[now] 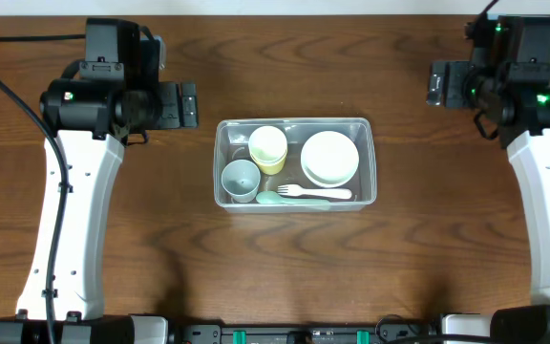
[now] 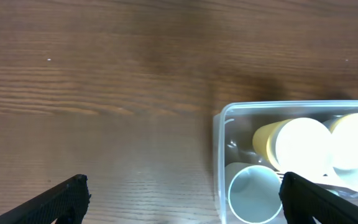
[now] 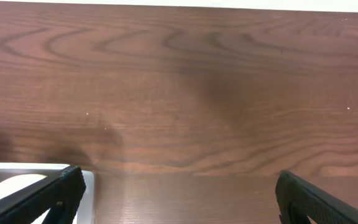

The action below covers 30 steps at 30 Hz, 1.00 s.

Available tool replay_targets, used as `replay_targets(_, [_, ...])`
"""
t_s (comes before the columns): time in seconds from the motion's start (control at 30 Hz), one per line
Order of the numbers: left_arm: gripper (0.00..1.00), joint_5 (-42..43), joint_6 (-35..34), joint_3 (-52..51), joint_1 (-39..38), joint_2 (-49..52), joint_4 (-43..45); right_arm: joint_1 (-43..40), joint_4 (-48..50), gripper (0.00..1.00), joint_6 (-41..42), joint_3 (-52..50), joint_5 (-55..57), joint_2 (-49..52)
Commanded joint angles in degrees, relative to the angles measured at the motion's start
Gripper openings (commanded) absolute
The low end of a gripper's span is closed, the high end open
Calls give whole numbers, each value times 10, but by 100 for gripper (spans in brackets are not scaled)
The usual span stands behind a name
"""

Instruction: Pack container

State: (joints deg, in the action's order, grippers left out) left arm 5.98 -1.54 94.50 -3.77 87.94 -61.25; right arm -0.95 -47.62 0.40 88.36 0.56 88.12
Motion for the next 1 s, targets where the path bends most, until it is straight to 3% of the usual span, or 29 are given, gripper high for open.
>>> replay_targets(0.0, [98,-11,9,-3,3,0,-2,-2,-9,99,9,0,-19,1])
replay_targets(0.23, [98,-12,6,-3,5,-38,-44,-2,-75,99,39,0,-17,-23])
replay_targets(0.47, [98,-12,6,-17,5,-146,-60,-1,-96,99,58,-42,-16,-125])
replay_targets(0.67, [98,-12,6,-118,5,-282,-35,0,-61,98,82,-204,-5,-294])
replay_targets(0.97, [98,-8,-14,-366,5,-543,50,20,-44,99,144,-434,42,-565])
